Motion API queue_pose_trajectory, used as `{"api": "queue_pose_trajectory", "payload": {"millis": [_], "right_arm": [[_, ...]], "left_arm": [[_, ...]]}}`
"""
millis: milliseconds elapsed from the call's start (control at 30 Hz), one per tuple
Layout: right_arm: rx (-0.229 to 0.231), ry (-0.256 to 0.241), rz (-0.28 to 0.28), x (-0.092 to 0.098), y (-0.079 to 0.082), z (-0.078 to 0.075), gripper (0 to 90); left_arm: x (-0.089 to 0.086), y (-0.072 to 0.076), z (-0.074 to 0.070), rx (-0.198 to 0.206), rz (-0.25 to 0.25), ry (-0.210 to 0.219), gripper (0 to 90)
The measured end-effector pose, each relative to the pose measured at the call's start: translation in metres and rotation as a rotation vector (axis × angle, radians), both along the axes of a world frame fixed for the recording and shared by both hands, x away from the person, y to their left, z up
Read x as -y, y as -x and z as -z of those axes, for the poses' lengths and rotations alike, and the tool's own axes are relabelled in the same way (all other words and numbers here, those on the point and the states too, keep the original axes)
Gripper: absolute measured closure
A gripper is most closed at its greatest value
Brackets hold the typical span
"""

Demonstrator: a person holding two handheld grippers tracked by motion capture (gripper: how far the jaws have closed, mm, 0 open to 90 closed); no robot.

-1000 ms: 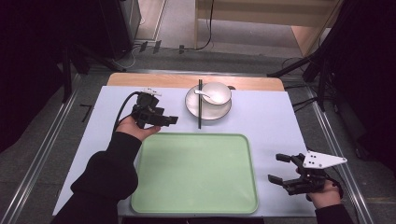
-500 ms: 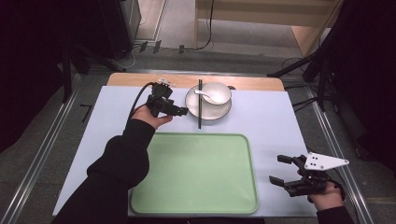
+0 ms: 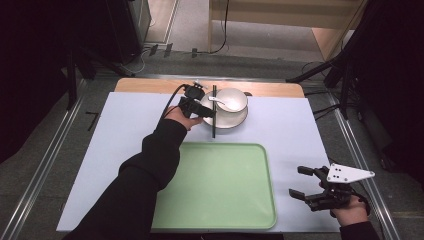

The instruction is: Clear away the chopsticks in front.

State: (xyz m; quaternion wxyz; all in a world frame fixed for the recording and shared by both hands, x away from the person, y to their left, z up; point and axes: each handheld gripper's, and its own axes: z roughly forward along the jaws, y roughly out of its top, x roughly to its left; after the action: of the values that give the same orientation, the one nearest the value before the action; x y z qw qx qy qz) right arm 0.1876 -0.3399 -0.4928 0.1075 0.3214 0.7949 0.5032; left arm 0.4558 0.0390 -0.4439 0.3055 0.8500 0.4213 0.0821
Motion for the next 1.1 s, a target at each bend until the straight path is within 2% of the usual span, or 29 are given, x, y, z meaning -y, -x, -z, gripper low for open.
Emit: {"api": "queue_pose_trajectory", "payload": {"millis": [100,333,667,767,833,900,1000,1100], "right_arm": [[-0.001,0.0,0.001,0.0,0.0,0.0,16.4],[-0.002,-0.003,0.004,0.002,0.002,0.001,16.3],[-0.005,-0.002,0.007,0.004,0.004,0.001,16.4],[-0.003,0.001,0.007,0.004,0.004,0.001,16.4],[-0.003,0.001,0.008,0.004,0.004,0.001,16.4],[-0.003,0.002,0.008,0.004,0.004,0.001,16.4],[-0.003,0.005,0.007,0.003,0.004,0.001,16.4],[-0.003,0.01,0.007,0.004,0.004,0.002,16.4]], "left_arm": [[0.009,-0.007,0.012,-0.014,-0.037,-0.004,33.8],[0.015,-0.013,0.03,-0.041,-0.062,-0.045,40.9],[0.014,-0.019,0.038,-0.059,-0.086,-0.031,45.9],[0.015,-0.02,0.04,-0.057,-0.083,-0.032,51.2],[0.017,-0.021,0.043,-0.075,-0.107,-0.027,53.9],[0.017,-0.023,0.046,-0.092,-0.135,-0.018,66.0],[0.018,-0.026,0.051,-0.136,-0.2,0.028,70.3],[0.02,-0.027,0.054,-0.151,-0.224,0.039,73.4]]}}
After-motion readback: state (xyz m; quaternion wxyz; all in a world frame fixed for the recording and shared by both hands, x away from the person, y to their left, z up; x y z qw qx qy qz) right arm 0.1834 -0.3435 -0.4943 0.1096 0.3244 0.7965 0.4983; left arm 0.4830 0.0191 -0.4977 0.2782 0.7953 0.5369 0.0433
